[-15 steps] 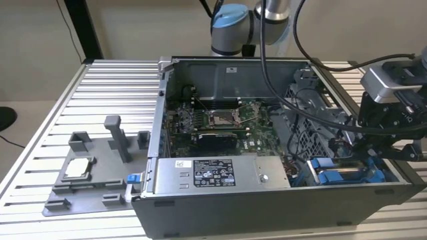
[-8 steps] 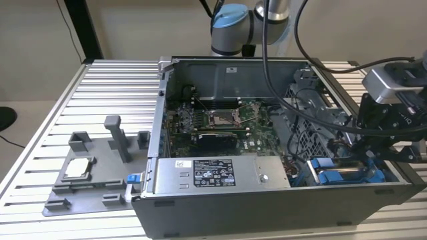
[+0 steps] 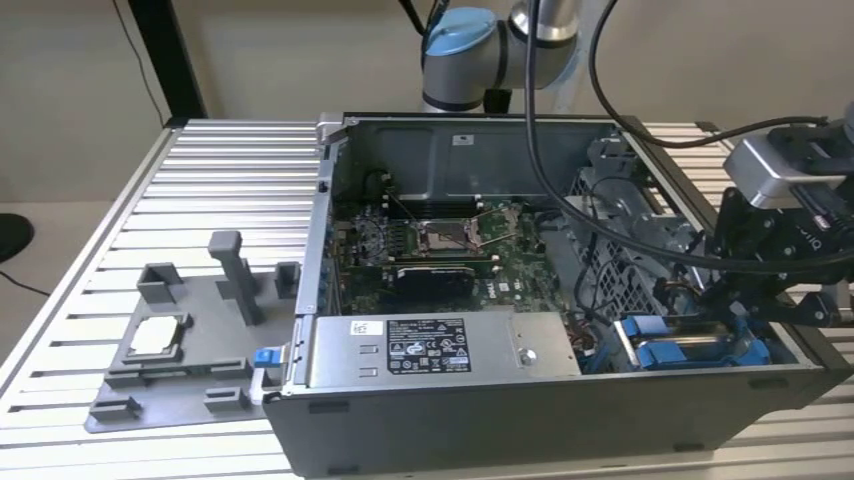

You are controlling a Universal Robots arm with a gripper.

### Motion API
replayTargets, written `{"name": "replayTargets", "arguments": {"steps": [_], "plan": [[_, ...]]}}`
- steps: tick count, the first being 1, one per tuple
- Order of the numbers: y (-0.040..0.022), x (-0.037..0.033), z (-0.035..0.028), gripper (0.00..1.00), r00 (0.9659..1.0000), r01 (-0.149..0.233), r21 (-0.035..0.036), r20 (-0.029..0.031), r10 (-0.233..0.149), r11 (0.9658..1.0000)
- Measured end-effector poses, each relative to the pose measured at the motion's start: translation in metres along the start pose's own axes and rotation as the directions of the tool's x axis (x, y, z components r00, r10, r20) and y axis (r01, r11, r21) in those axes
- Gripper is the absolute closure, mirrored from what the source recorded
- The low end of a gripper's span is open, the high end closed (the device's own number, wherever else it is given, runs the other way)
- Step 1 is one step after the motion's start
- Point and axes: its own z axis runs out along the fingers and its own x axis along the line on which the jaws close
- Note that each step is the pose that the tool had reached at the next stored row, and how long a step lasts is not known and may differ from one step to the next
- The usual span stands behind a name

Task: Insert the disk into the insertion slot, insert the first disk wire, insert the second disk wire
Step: 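Insert the first disk wire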

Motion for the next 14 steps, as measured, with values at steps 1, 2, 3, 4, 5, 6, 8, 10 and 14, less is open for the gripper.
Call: {"name": "replayTargets", "arguments": {"steps": [1,2,3,4,5,6,8,10,14], "plan": [[-0.0002,-0.0001,0.0001,1.00,1.0000,0.000,0.0000,0.0000,0.000,1.0000],[-0.0004,-0.0002,0.0004,1.00,1.0000,0.000,0.0000,0.0002,0.000,1.0000],[-0.0005,-0.0003,0.0007,1.00,1.0000,0.000,0.0000,0.0004,0.000,1.0000],[-0.0006,-0.0004,0.0010,1.00,1.0000,0.000,0.0000,0.0002,0.000,1.0000],[-0.0007,-0.0005,0.0012,1.00,1.0000,0.000,0.0000,0.0003,0.000,1.0000],[-0.0008,-0.0006,0.0015,1.00,1.0000,0.000,0.0000,0.0003,0.000,1.0000],[-0.0008,-0.0009,0.0020,1.00,1.0000,0.000,0.0000,0.0001,0.000,1.0000],[-0.0009,-0.0013,0.0024,1.00,1.0000,0.000,0.0001,0.0001,0.000,1.0000],[-0.0009,-0.0013,0.0042,1.00,1.0000,0.000,-0.0002,0.0002,0.000,1.0000]]}}
